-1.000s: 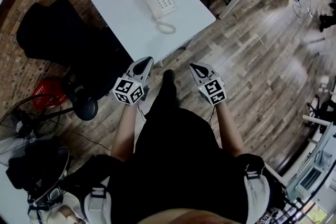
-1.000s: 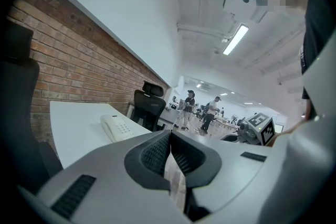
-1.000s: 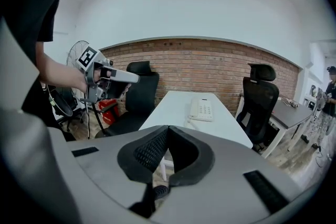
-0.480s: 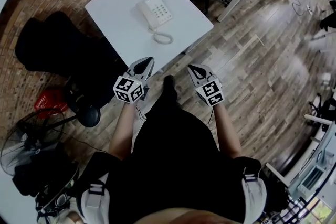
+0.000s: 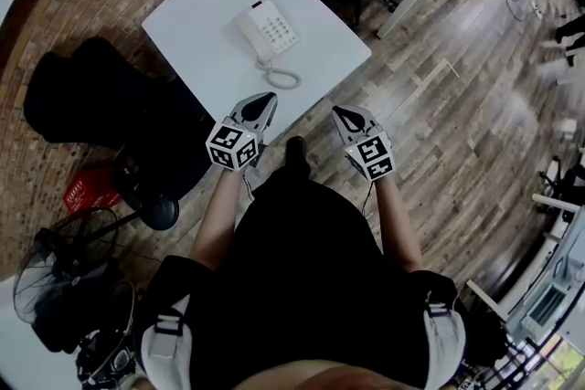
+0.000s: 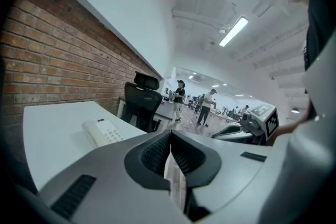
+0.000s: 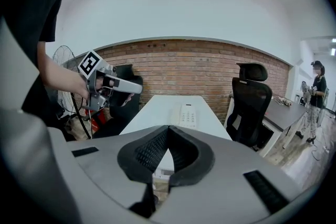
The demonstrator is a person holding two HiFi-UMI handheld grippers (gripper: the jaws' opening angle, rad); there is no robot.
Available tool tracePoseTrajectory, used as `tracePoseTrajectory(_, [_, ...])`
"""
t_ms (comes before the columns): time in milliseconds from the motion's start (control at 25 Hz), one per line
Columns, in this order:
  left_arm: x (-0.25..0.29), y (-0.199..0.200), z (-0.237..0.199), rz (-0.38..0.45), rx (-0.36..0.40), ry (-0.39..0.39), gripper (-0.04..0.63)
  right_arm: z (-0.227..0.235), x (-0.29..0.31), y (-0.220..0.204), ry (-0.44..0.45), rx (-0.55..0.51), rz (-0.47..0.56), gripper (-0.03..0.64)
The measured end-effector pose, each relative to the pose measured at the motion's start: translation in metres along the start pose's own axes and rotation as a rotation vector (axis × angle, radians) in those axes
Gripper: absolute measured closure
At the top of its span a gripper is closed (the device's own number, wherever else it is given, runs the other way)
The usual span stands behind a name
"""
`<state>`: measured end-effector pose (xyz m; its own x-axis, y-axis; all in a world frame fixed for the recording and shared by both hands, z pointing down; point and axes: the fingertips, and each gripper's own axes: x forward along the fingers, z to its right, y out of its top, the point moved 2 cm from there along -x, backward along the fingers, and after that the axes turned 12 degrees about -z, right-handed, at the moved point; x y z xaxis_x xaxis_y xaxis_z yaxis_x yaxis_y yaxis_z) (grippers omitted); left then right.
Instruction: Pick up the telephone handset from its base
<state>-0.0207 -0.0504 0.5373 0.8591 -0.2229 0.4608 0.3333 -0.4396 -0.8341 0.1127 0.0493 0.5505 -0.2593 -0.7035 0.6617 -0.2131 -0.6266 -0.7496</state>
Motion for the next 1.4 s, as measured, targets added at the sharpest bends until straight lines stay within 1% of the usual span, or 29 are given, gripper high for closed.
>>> tracePoseTrajectory(200, [0.015,0.006,-0.029,-0.02,-0.007,0.005,0.575,0.013,0.023,0.019,-0.001,-0.01,-0.003,0.62])
tracePoseTrajectory(520, [0.04,0.026,-0.072,-0.015,-0.012,-0.003,0.575,0.037,0.051,0.04,-0.025,-0.023,-0.022,0.62])
tracePoseTrajectory(680, [0.052,0.036,-0.085,-0.015,-0.015,-0.007,0.575,0.049,0.059,0.045,-0.033,-0.009,-0.031,0.62])
tracePoseTrajectory(880, [0.063,0.039,-0.095,-0.031,-0.025,0.001,0.575,0.056,0.069,0.047,-0.014,0.003,-0.039,0.62])
tracePoseTrajectory(1080, [0.073,0.041,-0.108,-0.028,-0.054,0.049,0.575,0.072,0.084,0.05,0.035,-0.022,-0.051,0.62])
tracePoseTrajectory(1400, [0.09,0.046,-0.135,0.004,-0.148,0.187,0.575,0.115,0.115,0.077,0.151,-0.143,-0.058,0.62])
